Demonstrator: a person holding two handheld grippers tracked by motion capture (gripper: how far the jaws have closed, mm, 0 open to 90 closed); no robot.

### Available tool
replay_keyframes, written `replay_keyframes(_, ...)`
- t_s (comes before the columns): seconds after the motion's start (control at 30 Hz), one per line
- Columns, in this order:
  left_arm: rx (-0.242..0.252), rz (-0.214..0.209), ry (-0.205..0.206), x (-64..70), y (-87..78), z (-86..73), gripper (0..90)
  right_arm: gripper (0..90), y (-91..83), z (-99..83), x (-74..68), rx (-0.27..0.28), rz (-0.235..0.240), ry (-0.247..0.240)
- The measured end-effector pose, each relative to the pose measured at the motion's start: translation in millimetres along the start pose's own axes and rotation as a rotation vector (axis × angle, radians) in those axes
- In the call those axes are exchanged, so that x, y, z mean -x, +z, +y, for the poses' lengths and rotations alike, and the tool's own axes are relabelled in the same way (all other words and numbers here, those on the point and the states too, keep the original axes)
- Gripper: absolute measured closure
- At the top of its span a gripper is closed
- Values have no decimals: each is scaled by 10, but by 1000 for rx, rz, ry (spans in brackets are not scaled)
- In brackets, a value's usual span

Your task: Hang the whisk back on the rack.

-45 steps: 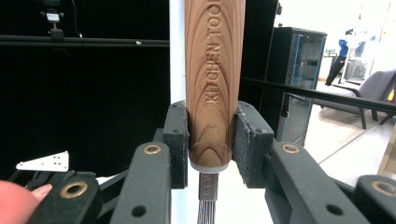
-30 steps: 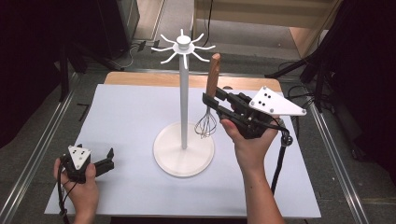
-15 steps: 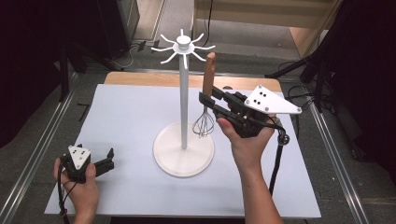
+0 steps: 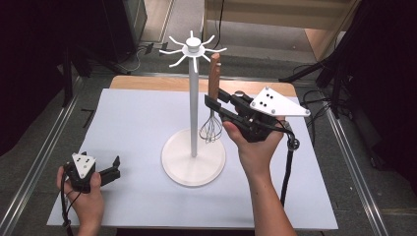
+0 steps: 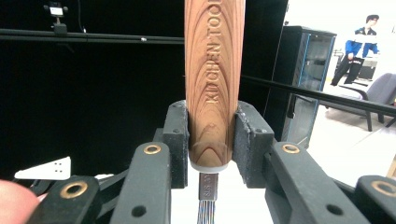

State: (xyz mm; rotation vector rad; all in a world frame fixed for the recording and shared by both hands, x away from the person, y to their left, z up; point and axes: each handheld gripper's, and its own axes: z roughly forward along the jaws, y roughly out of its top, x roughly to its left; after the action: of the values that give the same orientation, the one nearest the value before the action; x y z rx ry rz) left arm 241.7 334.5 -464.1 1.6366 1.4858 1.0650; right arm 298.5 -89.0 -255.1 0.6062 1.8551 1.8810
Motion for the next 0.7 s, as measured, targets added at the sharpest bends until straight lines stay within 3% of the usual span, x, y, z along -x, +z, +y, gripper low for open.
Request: replay_keyframes(0.7, 0, 0, 2, 1, -1, 0, 3, 707, 73, -40, -5, 3, -9, 0)
